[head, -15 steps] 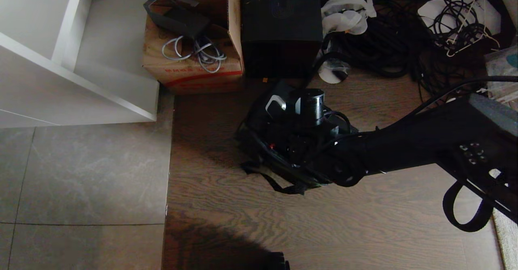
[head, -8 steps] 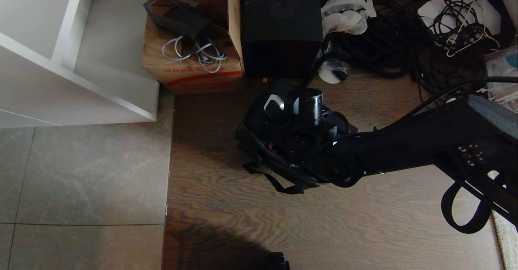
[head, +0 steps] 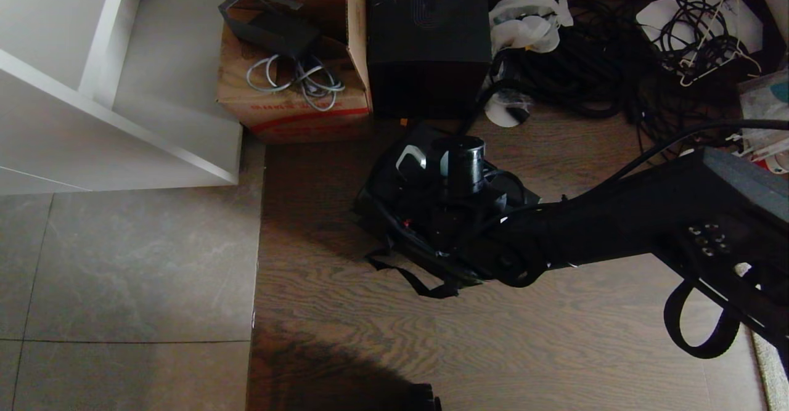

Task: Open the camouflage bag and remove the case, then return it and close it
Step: Grip the handle

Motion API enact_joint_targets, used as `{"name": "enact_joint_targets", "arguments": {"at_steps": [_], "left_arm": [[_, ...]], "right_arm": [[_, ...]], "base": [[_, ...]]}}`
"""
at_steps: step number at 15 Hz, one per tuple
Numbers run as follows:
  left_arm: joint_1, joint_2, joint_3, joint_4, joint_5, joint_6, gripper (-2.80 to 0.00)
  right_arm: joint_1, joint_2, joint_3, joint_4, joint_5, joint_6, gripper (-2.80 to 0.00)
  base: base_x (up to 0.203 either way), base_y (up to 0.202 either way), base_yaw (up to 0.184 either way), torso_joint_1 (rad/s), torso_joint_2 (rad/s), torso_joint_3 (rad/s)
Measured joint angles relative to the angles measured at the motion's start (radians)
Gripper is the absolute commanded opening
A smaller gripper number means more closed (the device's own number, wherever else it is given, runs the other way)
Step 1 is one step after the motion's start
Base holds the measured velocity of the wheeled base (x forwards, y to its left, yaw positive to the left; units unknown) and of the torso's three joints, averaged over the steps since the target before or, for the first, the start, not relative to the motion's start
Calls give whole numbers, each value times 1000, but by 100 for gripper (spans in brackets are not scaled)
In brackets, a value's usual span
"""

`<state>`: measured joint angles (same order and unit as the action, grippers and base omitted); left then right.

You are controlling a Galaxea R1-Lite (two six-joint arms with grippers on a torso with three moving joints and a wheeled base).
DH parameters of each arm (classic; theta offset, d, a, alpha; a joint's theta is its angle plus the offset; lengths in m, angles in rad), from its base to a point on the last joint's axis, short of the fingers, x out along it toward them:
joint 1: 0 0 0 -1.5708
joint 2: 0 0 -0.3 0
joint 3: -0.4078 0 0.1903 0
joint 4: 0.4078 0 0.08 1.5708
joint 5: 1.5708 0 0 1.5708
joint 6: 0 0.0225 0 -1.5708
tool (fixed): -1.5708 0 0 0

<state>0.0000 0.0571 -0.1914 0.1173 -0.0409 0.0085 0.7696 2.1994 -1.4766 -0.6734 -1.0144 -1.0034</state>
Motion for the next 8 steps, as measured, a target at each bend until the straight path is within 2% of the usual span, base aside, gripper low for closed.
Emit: {"name": "enact_joint_targets", "arguments": {"at_steps": [2, 4, 8], "left_arm": [[0, 44, -107, 163, -143, -8, -280], [0, 93, -162, 253, -262, -16, -280], [0, 225, -244, 254, -374, -55, -280]], "right_arm": [[0, 2, -10, 0, -2, -1, -280], [0, 6, -23, 0, -4, -16, -280], [0, 19, -59, 1, -5, -22, -280]], "base": [[0, 0, 0, 0, 0, 0], [0, 0, 0, 0, 0, 0], [0, 0, 0, 0, 0, 0]]}}
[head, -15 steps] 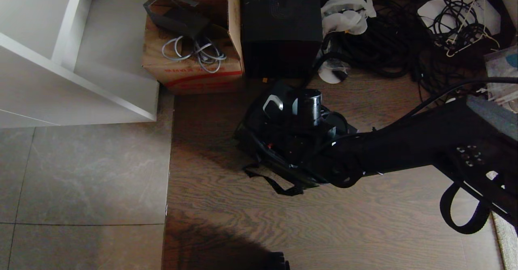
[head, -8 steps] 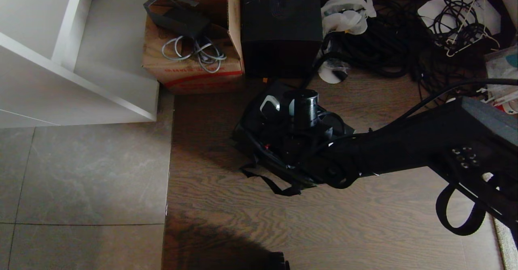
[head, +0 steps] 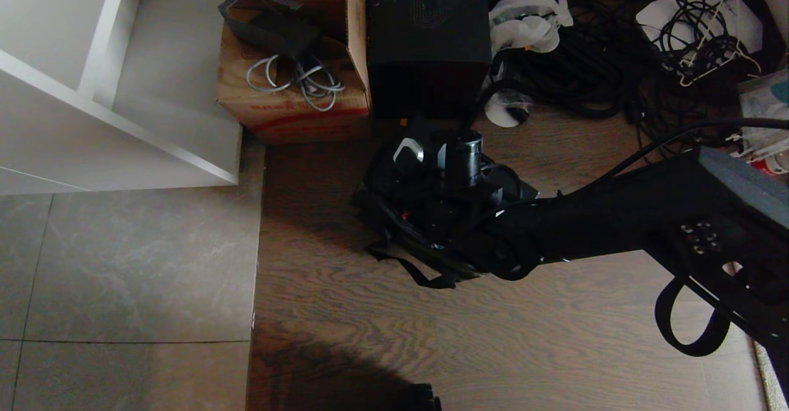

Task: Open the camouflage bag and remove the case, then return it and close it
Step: Grip the handle

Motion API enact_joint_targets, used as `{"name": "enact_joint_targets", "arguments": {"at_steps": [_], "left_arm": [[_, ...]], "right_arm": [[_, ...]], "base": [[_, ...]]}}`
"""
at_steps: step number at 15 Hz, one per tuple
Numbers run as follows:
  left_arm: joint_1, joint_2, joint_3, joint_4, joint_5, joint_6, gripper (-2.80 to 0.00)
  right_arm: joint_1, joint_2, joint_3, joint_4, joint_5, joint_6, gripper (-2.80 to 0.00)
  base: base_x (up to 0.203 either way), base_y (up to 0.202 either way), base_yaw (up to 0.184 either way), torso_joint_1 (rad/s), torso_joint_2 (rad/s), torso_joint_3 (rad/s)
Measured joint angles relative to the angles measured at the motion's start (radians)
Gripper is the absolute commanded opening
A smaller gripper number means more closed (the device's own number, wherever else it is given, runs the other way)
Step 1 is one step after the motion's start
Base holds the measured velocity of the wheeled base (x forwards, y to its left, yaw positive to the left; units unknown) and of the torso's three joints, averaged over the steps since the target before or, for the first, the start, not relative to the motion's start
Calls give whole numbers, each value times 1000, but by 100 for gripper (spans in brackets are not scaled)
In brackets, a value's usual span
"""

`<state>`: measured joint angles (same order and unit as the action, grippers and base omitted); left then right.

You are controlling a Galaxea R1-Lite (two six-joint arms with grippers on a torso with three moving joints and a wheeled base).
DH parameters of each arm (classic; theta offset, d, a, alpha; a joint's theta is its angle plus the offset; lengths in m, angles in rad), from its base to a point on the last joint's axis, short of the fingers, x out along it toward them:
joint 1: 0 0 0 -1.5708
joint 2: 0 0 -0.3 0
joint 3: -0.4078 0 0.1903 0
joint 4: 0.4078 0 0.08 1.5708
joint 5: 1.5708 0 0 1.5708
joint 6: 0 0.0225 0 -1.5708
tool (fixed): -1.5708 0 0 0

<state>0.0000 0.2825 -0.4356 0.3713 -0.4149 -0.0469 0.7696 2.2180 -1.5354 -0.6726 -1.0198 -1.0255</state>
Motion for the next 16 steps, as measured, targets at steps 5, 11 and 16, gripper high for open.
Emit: {"name": "enact_joint_targets", "arguments": {"at_steps": [5, 11, 16], "left_arm": [[0, 189, -63, -10, -161, -17, -280], [-2, 411, -153, -32, -326, -18, -280], [-14, 608, -176, -119, -351, -21, -280]], "right_arm": [[0, 10, -12, 0, 0, -11, -280], [0, 19, -13, -2, 0, -10, -280], [0, 23, -13, -1, -1, -9, -280]], "base": [[0, 0, 0, 0, 0, 0], [0, 0, 0, 0, 0, 0], [0, 0, 0, 0, 0, 0]]}}
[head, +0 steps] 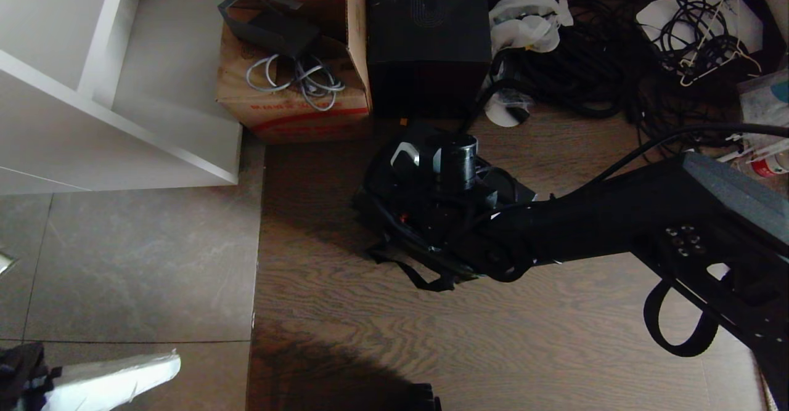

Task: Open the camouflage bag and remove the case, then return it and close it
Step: Grip the handle

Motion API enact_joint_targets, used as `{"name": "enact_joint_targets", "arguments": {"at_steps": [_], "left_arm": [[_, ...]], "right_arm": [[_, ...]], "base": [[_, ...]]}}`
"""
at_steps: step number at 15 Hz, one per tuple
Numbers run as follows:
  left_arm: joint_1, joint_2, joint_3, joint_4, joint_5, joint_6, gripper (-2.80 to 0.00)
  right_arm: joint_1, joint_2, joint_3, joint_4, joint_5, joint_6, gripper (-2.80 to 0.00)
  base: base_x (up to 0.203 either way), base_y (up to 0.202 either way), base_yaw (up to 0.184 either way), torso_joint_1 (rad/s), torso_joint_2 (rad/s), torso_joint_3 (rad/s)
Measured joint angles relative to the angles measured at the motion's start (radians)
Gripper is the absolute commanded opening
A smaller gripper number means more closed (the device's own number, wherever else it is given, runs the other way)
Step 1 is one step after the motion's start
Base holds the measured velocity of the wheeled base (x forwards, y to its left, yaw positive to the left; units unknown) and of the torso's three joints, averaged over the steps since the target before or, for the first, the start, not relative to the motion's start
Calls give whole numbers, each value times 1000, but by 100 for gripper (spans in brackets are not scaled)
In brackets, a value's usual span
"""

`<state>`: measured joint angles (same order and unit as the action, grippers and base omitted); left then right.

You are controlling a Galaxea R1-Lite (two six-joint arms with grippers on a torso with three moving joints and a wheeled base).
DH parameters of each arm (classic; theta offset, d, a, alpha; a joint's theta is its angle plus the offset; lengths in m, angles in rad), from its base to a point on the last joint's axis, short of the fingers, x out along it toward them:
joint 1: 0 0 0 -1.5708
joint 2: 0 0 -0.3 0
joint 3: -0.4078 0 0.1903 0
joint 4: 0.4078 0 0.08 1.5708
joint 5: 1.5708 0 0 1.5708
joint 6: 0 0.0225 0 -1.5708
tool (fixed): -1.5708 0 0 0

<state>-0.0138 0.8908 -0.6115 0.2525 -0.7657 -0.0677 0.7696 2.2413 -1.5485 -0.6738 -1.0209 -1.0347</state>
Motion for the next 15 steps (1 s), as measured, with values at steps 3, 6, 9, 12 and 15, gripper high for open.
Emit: {"name": "enact_joint_targets", "arguments": {"at_steps": [3, 6, 9, 12, 15], "left_arm": [[-23, 182, -24, -113, 8, -21, -280], [-70, 382, -82, -233, 45, -57, -280], [-110, 553, -146, -355, 67, -133, -280], [-137, 670, -216, -460, 70, -252, -280], [-150, 768, -246, -573, 84, -278, -280]], "right_arm": [[0, 1, 1, 0, 0, 0, -280], [0, 7, 0, 0, 0, 1, -280], [10, 16, -1, -1, -1, 3, -280], [23, 28, 2, -46, 0, 1, -280], [41, 39, 10, -71, 0, 1, -280]], "base": [[0, 0, 0, 0, 0, 0], [0, 0, 0, 0, 0, 0], [0, 0, 0, 0, 0, 0], [0, 0, 0, 0, 0, 0], [0, 0, 0, 0, 0, 0]]}}
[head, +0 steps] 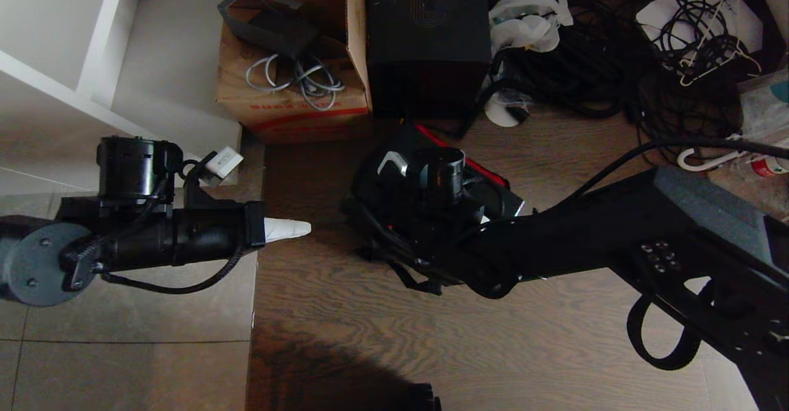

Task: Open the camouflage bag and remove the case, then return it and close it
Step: Grip the handle

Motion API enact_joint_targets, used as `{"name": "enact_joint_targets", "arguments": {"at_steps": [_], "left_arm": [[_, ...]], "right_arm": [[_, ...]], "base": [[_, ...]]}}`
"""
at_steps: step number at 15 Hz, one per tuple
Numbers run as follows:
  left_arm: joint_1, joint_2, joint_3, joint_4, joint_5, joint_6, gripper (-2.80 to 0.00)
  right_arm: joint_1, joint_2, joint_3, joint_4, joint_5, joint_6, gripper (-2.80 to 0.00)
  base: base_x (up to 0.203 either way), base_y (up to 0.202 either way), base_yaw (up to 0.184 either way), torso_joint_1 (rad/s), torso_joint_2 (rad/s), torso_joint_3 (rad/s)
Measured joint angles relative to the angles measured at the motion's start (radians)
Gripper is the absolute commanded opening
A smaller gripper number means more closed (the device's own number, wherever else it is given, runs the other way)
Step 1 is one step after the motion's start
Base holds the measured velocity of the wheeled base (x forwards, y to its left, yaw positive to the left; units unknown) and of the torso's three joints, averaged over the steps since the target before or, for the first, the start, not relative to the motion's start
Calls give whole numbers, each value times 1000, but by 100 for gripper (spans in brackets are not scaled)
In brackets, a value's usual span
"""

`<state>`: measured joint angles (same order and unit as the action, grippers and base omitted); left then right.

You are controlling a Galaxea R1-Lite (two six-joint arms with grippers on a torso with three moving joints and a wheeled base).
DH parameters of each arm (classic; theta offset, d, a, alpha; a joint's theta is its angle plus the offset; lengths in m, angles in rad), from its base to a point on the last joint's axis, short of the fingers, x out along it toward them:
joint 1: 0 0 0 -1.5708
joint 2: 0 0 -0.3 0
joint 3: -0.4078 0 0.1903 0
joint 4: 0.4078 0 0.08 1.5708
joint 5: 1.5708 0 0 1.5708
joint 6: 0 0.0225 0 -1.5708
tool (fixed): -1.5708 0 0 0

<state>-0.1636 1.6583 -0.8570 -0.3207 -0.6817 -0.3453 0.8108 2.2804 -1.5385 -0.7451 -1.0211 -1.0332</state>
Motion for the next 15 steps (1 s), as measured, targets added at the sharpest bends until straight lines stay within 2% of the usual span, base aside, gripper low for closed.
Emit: {"name": "enact_joint_targets", "arguments": {"at_steps": [3, 6, 9, 11, 15], "left_arm": [[-1, 92, -22, -100, 24, -28, -280], [0, 161, -72, -125, 24, -96, -280], [-10, 216, -135, -138, 25, -114, -280], [-15, 243, -173, -147, 18, -150, -280], [-18, 291, -194, -251, 15, -222, -280]], "right_arm": [[5, 6, 2, -1, 4, -1, -280], [5, 5, 7, -6, 2, 5, -280], [5, 5, 10, -4, 4, 9, -280], [5, 5, 14, -4, 5, 12, -280], [11, 7, 27, -9, 6, 20, -280]], "base": [[0, 0, 0, 0, 0, 0], [0, 0, 0, 0, 0, 0], [0, 0, 0, 0, 0, 0], [0, 0, 0, 0, 0, 0], [0, 0, 0, 0, 0, 0]]}}
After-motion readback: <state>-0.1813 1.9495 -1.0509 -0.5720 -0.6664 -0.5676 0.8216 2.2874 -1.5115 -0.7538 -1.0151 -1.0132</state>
